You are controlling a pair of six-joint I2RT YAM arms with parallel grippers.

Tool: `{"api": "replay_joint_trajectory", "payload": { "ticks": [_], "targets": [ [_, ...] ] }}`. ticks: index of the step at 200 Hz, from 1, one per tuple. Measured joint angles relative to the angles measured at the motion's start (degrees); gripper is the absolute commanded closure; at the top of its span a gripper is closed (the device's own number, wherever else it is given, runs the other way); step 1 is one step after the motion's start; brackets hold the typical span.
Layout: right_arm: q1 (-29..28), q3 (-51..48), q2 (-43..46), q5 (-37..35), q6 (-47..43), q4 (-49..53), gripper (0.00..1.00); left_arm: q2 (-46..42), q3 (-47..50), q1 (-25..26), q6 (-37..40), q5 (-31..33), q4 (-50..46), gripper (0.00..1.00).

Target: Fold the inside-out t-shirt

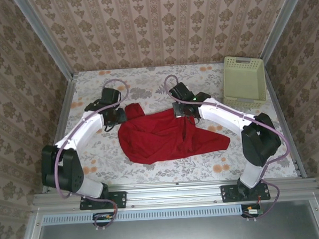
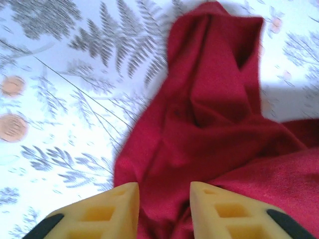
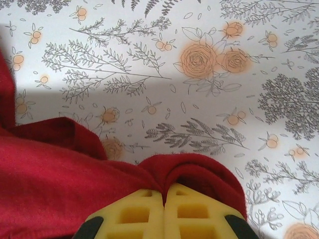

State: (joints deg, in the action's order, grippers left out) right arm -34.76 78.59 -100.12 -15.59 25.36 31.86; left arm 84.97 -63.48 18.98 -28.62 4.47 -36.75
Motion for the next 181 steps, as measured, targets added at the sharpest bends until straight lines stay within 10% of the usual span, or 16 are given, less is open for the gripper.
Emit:
{"api": "replay_joint_trajectory", "payload": {
  "ticks": [68, 127, 181],
  "targets": [
    [-1.16, -1.4, -0.24, -0.02, -0.13, -1.31, 1.0, -6.08, -3.21, 18.03, -3.21, 4.42, -5.9, 0.54],
    [-1.2, -4.31, 1.97, -0.07, -0.11, -2.08, 1.0, 6.91, -3.74, 20.37, -6.29, 2.01, -5.2, 0.54],
    [-1.18, -5.75, 4.7, -0.33, -0.11, -2.16, 1.0, 10.73, -4.42, 20.31, -6.64, 1.77, -5.05, 0.93]
  ]
}}
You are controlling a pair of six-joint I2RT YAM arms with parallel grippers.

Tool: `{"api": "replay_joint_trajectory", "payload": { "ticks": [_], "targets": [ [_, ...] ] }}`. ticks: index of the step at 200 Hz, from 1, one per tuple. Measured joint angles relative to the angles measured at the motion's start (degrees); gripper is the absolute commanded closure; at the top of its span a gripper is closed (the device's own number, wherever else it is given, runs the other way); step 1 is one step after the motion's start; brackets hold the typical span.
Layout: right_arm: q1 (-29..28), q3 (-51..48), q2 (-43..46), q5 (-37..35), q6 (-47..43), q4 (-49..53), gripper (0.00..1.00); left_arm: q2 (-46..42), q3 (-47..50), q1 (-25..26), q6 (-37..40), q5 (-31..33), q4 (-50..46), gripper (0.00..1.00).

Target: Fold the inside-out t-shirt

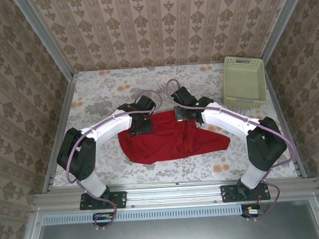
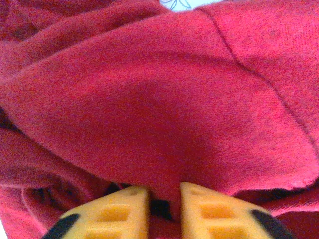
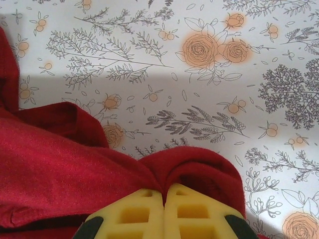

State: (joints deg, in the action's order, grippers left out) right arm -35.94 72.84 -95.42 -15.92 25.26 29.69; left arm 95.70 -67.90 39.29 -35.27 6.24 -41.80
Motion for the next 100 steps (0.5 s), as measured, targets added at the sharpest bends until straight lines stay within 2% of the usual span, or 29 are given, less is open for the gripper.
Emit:
{"api": "replay_joint_trajectory", "payload": {
  "ticks": [9, 52, 69, 100],
  "targets": [
    [-0.02, -0.26, 0.24, -0.02, 0.0, 0.04, 1.0, 0.26, -0.85, 0.0, 0.0, 0.13, 0.02, 1.0],
    [-0.07, -0.94, 1.22, -0.63, -0.04, 0.07, 1.0, -0.83, -6.69, 0.02, 1.49, 2.84, -2.14, 1.0],
    [-0.35, -1.07, 1.51, -1.86, -0.09, 0.28, 1.0, -4.76, -8.52, 0.07, 2.78, 4.79, -4.52, 1.0],
    [-0.57, -1.07, 1.6, -3.56, -0.74, 0.79, 1.0, -17.42, -12.46, 0.04, 4.94, 6.73, -7.78, 1.0]
  ]
}}
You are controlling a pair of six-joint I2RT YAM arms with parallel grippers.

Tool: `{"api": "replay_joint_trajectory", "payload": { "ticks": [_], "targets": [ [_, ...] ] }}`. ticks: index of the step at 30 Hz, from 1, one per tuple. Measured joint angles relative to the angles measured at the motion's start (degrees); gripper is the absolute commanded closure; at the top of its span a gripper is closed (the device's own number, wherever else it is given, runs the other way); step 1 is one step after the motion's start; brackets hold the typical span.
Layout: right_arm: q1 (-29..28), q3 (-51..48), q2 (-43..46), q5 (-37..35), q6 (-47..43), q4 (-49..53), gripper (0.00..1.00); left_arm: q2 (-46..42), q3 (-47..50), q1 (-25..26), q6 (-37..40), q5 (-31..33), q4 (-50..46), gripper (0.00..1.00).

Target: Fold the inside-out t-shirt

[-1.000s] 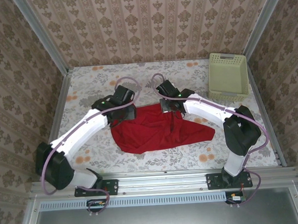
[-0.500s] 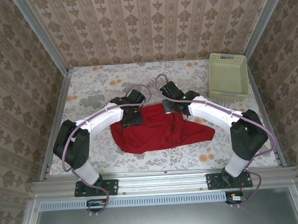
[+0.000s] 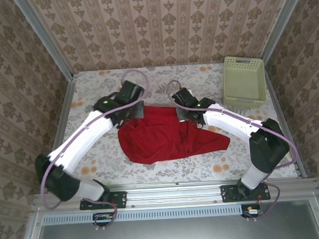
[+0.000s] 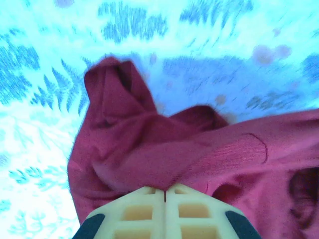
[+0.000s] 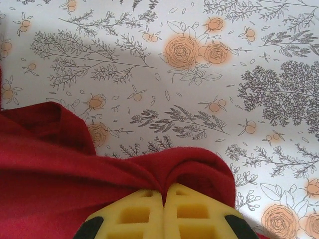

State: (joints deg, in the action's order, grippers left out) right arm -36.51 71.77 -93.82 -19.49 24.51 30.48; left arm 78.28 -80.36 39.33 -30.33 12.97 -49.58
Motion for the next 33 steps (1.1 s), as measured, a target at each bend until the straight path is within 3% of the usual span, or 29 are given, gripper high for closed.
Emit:
{"api": "replay_joint_trajectory", "payload": {
  "ticks": [3, 6, 10, 12, 15, 21, 24, 33],
  "targets": [
    [-0.61, 0.0, 0.35, -0.09, -0.39, -0.2, 1.0, -6.51, -1.53, -0.79, 1.07, -1.92, -0.42, 1.0],
    [-1.62, 0.0, 1.18, -0.07, -0.44, -0.35, 1.0, -6.54, -1.55, -3.26, 2.16, -4.79, -1.6, 0.96],
    [-1.44, 0.0, 1.62, -0.31, -0.42, -0.07, 1.0, 2.38, -1.29, -6.32, 4.5, -7.06, -1.51, 0.76],
    [-1.36, 0.0, 1.62, -0.35, -0.39, 0.42, 1.0, 7.98, 0.07, -7.28, 5.66, -7.78, -0.94, 0.61],
    [-1.36, 0.0, 1.62, -0.44, -0.39, 0.81, 1.0, 11.61, 3.98, -8.22, 5.92, -8.15, -0.07, 0.54],
    [-1.36, -1.03, 1.64, -0.81, -0.39, 1.01, 1.0, 6.27, 9.9, -8.57, 5.51, -10.56, 2.43, 0.54],
    [-1.36, -1.55, 1.64, -1.09, -0.35, 0.98, 1.0, 5.01, 10.84, -7.85, 4.31, -12.31, 4.87, 0.6],
    [-1.25, -2.8, 2.12, -1.18, -0.04, 0.96, 1.0, 14.21, 14.82, -7.82, 1.68, -16.7, 12.92, 0.67]
  ]
}}
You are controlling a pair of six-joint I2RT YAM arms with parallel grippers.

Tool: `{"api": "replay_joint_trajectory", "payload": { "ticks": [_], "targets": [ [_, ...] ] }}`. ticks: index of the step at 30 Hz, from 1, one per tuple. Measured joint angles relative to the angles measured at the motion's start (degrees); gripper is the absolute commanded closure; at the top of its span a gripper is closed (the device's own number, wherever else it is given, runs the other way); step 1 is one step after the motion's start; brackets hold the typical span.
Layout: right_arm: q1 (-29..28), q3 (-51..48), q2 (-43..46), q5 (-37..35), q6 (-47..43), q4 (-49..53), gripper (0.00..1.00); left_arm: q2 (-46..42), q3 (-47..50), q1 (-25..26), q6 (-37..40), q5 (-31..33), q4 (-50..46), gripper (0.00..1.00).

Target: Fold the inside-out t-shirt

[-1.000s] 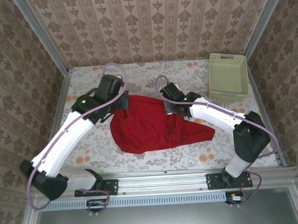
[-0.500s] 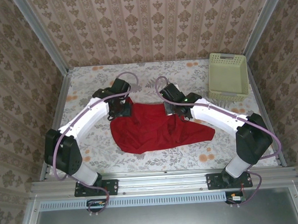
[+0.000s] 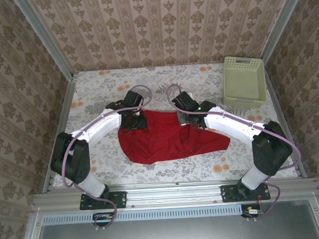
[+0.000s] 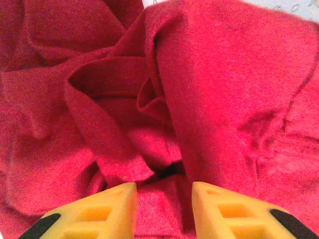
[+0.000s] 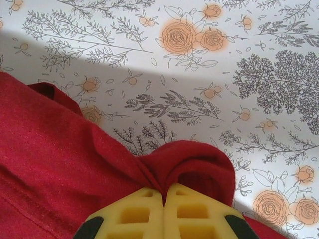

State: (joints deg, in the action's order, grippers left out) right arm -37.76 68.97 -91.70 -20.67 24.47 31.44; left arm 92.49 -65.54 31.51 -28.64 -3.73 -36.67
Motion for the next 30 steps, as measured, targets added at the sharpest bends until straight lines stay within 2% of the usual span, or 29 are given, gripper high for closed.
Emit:
{"api": "replay_joint_trajectory", "payload": {
  "ticks": [5, 11, 18, 25, 30],
  "targets": [
    [0.0, -0.66, 0.63, 0.0, 0.33, 0.02, 1.0, 2.91, 0.0, -1.42, -0.2, -0.24, 3.08, 0.71],
    [0.0, -1.14, 0.83, 0.0, 0.83, 0.0, 1.0, 5.62, -0.13, -2.12, -0.2, -3.19, 7.78, 0.7],
    [0.0, -1.22, 0.85, 0.0, 1.01, -0.02, 1.0, 7.5, -5.77, 2.49, -0.07, -4.0, 8.83, 0.6],
    [0.0, -1.22, 0.92, 0.0, 1.01, 0.0, 1.0, 10.25, -7.13, 2.21, -0.07, -2.78, 8.37, 0.55],
    [0.0, -1.33, 0.92, 0.0, 1.01, 0.0, 1.0, 10.43, -7.1, 2.21, 0.0, -0.96, 7.02, 0.62]
  ]
}}
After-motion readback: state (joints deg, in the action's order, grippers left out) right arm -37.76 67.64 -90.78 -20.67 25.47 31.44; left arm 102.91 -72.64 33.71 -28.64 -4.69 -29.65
